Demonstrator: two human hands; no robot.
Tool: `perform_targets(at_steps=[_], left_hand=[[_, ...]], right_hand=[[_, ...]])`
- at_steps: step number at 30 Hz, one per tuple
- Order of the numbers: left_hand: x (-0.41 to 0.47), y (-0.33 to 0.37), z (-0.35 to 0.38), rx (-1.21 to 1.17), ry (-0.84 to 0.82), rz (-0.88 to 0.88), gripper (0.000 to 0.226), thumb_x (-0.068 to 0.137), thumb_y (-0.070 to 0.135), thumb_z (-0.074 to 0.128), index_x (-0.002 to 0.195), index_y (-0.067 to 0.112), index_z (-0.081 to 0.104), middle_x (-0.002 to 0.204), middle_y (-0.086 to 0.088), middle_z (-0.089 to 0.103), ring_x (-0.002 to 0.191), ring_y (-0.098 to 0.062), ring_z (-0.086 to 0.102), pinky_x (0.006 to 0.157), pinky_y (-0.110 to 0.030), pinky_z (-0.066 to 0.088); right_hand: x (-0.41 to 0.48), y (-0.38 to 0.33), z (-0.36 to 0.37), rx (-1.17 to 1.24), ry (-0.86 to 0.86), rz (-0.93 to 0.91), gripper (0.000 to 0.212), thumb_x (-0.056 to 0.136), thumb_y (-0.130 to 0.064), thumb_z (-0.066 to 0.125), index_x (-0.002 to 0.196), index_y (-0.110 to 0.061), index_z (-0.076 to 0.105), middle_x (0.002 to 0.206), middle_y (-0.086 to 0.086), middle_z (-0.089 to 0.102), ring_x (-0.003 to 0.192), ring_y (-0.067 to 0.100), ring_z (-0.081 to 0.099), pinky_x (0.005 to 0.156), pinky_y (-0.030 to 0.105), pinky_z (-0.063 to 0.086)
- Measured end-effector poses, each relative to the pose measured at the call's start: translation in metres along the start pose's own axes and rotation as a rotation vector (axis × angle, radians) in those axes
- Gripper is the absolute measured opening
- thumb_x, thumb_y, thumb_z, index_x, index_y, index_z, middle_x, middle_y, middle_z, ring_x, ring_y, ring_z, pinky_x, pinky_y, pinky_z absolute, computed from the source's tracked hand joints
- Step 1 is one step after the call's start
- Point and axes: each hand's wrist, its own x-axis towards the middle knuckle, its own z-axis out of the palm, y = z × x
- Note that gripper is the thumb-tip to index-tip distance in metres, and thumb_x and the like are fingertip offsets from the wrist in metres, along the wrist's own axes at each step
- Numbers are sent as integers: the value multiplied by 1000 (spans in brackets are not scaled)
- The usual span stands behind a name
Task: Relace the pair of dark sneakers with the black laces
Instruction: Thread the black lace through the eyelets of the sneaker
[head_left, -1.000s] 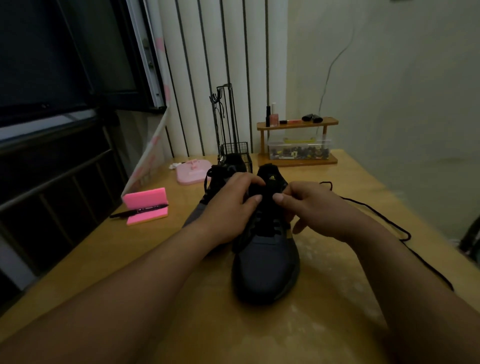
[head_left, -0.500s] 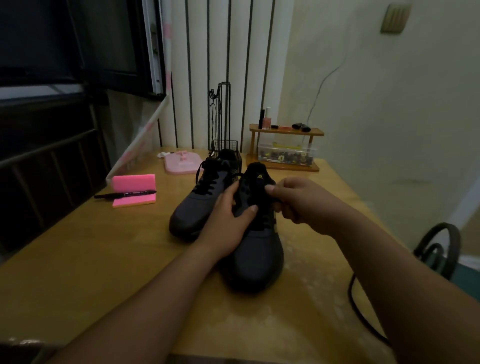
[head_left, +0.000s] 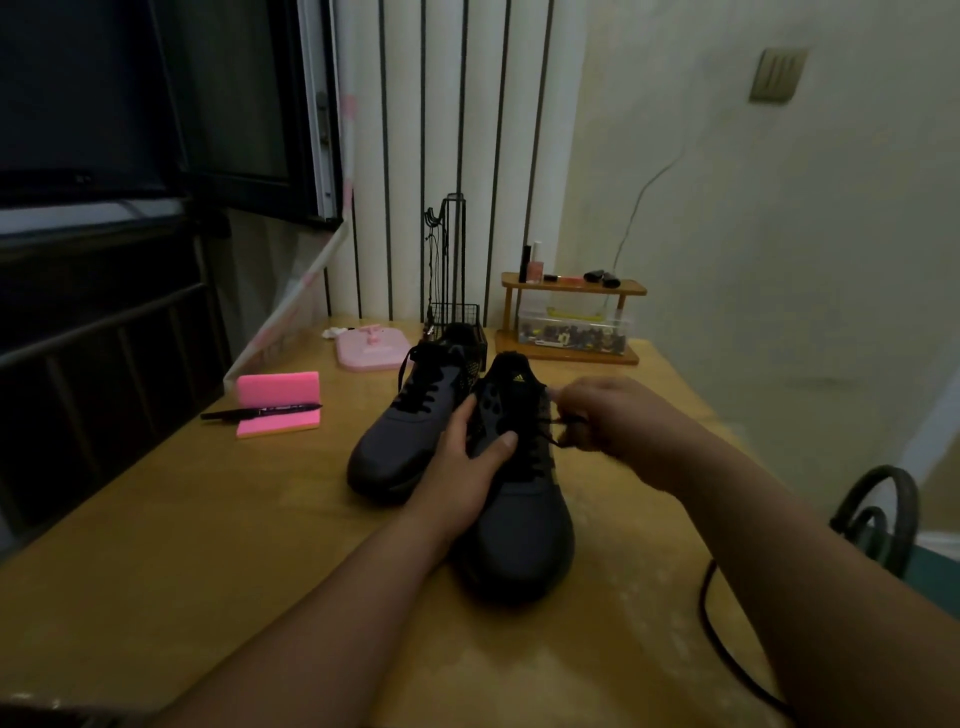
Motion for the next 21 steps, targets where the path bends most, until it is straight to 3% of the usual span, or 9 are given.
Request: perform_targets(at_steps=[3,6,10,14,16,18,21], left_hand=[[1,-1,-1,-41,-10,-1,76,98,44,70,160,45,27,157,13,45,143,-13,45,114,-41,44],[-1,1,-2,-86,-36,-23,75,98,40,70,161,43,28,151,12,50,137,-13,50,99,-30,48],[0,0,-5,-111,-46,-45,76,97,38,72,160,43,30,150,11,52,135,-14,53,109,-39,49],[-2,0,-3,-94,-42,-35,77,95,41,74,159,44,33,151,11,52,137,-14,53,110,-40,49],[-3,2,-3,-100,-43,-36,77,94,40,75,159,42,34,151,10,52,137,-15,53,109,-40,50],[-4,2,-3,-102,-34,-41,76,94,38,75,159,40,35,152,8,52,137,-17,53,111,-43,49],[-4,5,0,-42,-7,-33,73,95,40,74,158,37,38,150,4,49,135,-19,53,109,-43,51]], right_hand=[[3,-2,7,-482,-14,54,38,98,-54,63,97,-17,72,87,7,71,78,18,64,69,32,50],[7,-6,11,-526,43,-27,30,98,-45,67,90,-16,71,87,10,71,75,20,63,72,41,56],[4,-6,14,-683,38,-18,28,97,-48,69,94,-20,68,88,4,69,82,20,65,70,38,54],[2,2,10,-705,126,-153,16,99,-37,69,88,-26,67,86,-6,65,84,15,61,73,36,52],[-2,7,9,-533,222,-240,19,99,-35,69,84,-23,66,82,-4,64,79,15,59,68,35,50],[-7,8,6,-133,266,-279,23,101,-31,66,89,-12,65,83,1,66,80,16,63,71,34,50],[-11,7,-5,475,136,-224,21,104,-29,61,94,-11,57,74,2,57,81,19,65,79,33,50]])
